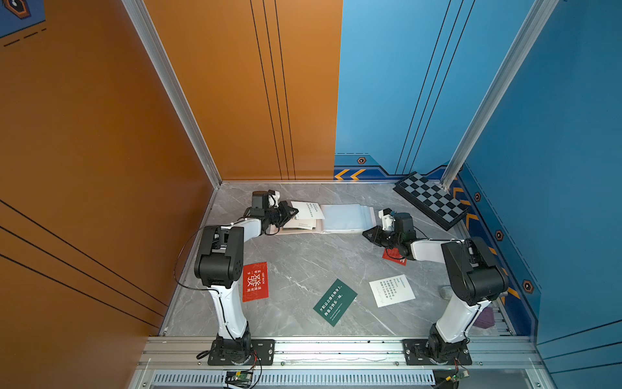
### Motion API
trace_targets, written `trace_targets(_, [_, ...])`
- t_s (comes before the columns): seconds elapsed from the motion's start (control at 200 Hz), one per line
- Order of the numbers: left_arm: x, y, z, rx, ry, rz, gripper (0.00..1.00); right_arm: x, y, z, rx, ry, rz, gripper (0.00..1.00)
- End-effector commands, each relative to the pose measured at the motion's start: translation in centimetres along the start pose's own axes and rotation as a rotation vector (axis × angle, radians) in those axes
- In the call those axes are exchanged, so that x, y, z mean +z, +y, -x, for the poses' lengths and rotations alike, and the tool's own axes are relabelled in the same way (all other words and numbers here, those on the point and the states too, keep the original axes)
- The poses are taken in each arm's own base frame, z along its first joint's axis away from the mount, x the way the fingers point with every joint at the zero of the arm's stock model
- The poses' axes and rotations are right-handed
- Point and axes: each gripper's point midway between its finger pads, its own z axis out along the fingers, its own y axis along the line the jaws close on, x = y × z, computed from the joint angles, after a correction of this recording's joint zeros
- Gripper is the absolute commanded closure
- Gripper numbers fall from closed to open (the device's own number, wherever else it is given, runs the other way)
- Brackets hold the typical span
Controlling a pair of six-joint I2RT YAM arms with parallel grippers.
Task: Place the photos into the photo albums
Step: Insert the photo into the photo album.
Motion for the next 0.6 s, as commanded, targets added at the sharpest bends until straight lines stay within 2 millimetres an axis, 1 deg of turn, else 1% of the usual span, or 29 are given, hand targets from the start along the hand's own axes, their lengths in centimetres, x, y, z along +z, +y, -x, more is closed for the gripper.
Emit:
trace_targets(0.0, [0.3,0.2,-0.4,0.022,0.004,0.011,1.0,0.2,-0.4,0.0,0.008,-0.006,-0.003,0.85])
trace_targets(0.26, [0.1,0.4,-1.4,0.024,0.017,0.019,1.0,0.3,-0.5,-0.1,0.011,-0.003,-0.003,0.85])
trace_targets(0.596, [0.0,1.4,-3.1,0.034,0.05,0.064,1.0,0.4,-0.4,-0.1,0.011,-0.004,-0.002,0.85])
